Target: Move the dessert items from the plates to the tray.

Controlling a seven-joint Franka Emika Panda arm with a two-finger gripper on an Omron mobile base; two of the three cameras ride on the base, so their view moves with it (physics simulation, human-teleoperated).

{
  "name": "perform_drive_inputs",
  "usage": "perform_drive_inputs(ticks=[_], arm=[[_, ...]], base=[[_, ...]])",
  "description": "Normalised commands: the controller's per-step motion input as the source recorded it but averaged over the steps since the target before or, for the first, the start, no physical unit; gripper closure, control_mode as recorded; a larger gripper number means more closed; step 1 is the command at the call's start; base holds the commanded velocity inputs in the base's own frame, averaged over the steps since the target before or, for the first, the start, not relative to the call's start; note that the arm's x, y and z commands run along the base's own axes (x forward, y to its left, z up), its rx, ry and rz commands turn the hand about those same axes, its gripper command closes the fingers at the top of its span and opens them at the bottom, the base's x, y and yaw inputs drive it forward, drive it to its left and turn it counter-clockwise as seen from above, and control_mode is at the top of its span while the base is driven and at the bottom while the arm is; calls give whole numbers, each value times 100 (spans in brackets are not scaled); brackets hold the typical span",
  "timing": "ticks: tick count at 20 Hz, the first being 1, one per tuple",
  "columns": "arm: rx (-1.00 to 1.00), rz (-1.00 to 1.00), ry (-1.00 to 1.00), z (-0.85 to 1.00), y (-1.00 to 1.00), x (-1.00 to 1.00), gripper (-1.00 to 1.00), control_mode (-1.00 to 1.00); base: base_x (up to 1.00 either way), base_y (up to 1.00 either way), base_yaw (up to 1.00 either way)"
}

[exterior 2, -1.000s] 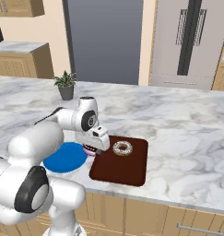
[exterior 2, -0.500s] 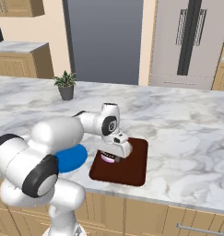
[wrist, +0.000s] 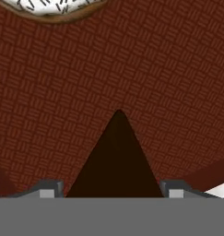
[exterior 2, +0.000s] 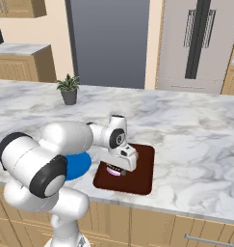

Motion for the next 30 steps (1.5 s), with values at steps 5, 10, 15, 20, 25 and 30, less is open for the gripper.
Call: perform_drive_inputs(ticks=[5,10,15,20,25,30], arm=[[0,0,-1,-51,2,0,100,-100],[0,0,0,-30,0,0,100,-100],[0,0,-1,-1,0,0,-100,-100],[0,0,-2,0,0,0,-100,-100],[0,0,-7,0,0,0,-100,-100],[-1,0,-6,17,0,-1,-100,-100]], base=[[0,0,0],[0,0,0],[0,0,0],[0,0,0],[0,0,0],[0,0,0]])
